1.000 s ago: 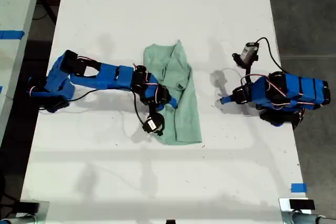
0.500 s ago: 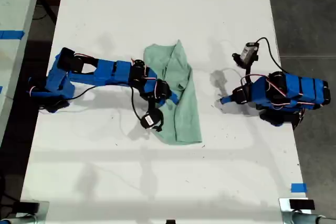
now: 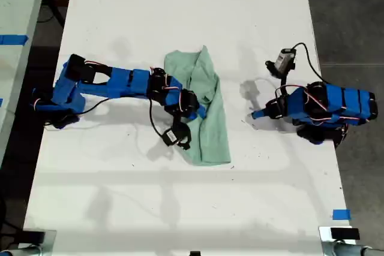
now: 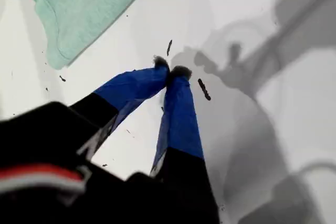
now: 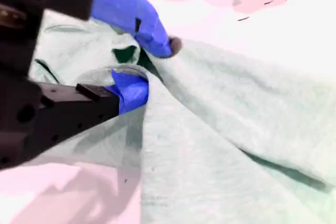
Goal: Fold t shirt
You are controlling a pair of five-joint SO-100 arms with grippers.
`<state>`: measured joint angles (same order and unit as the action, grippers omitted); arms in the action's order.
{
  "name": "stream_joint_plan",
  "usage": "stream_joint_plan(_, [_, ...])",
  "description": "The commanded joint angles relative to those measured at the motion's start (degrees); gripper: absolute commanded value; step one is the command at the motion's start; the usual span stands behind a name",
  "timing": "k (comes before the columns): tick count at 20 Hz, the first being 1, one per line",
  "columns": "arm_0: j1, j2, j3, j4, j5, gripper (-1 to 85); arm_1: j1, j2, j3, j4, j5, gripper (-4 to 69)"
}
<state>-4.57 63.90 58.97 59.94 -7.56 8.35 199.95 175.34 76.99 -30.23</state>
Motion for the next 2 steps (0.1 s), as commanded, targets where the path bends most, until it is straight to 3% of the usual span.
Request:
stream_joint_plan(1, [2.5, 1.6, -1.2, -0.5, -2.6, 13.7, 0.5, 0.4, 2.4, 0.1, -0.9, 2.2])
stream_joint_plan(2, [2.8, -0.4, -1.5, -0.5, -2.4, 7.2, 0.5, 0.4, 2.4, 0.1, -0.9, 2.2])
